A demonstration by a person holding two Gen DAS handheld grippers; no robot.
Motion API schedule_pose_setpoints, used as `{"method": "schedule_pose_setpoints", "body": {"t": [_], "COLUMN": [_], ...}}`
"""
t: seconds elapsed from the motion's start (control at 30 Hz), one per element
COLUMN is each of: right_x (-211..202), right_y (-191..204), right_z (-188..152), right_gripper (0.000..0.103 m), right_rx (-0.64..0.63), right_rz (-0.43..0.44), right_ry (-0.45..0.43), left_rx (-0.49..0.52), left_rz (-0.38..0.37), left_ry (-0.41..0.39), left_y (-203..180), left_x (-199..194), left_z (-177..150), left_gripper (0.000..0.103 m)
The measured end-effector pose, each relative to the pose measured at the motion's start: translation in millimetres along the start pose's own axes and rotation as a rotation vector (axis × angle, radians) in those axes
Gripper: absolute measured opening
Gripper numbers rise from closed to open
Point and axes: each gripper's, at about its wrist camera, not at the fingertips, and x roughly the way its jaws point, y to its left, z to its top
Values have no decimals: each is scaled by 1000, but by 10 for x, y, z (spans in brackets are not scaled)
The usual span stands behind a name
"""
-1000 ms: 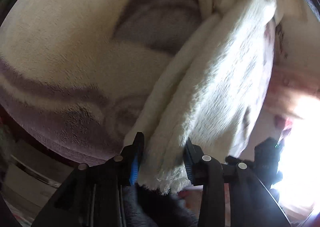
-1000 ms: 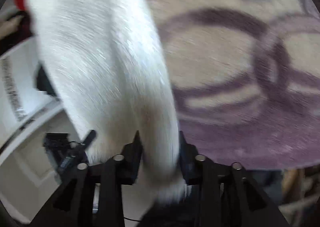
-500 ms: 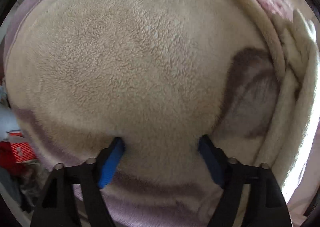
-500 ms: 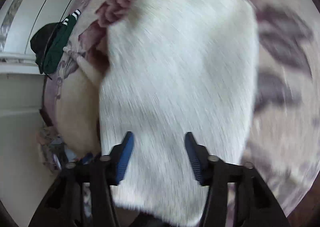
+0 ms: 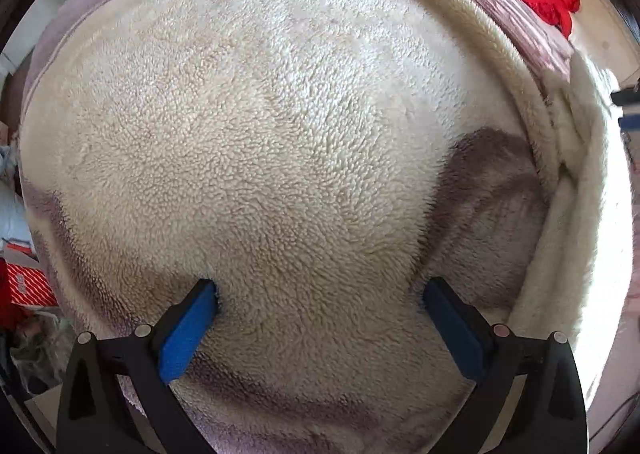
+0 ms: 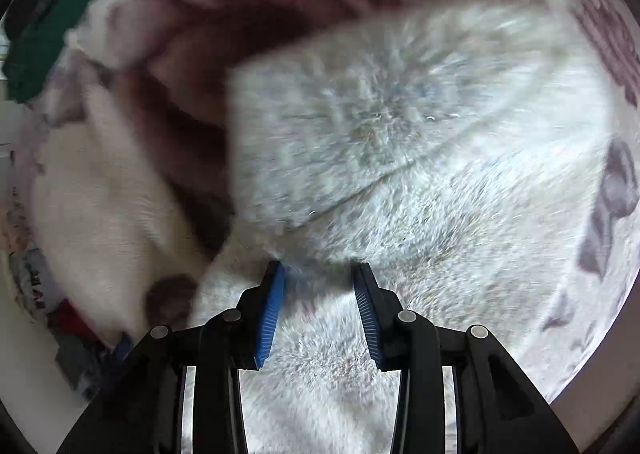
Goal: Fold large clothes
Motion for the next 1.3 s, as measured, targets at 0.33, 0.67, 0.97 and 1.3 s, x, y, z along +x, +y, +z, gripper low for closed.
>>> {"method": "schedule_pose_setpoints", "body": {"t": [0.33,0.67,0.97,1.3], "right_x": [756,-227,961,446], "right_y": [-109,-923,-1354,-1616], "right_z": [801,-1350,-3508,-3769], "right_gripper": [12,68,65,9], "right_rx": [120,221,616,677], "right_rz": [55,272,550,451], "right_ry": [-28,-48,281,37], "left_rx": [-73,167,170,259], "left_rz": [-206,-340,-349,-329], "left_ry": [69,230,265,279], "left_y": [168,-222,-254,-139], "left_x": [-328,-558,-654,-465], "left_z": [358,-21,-296,-635], "left_gripper": [103,96,16,16]}}
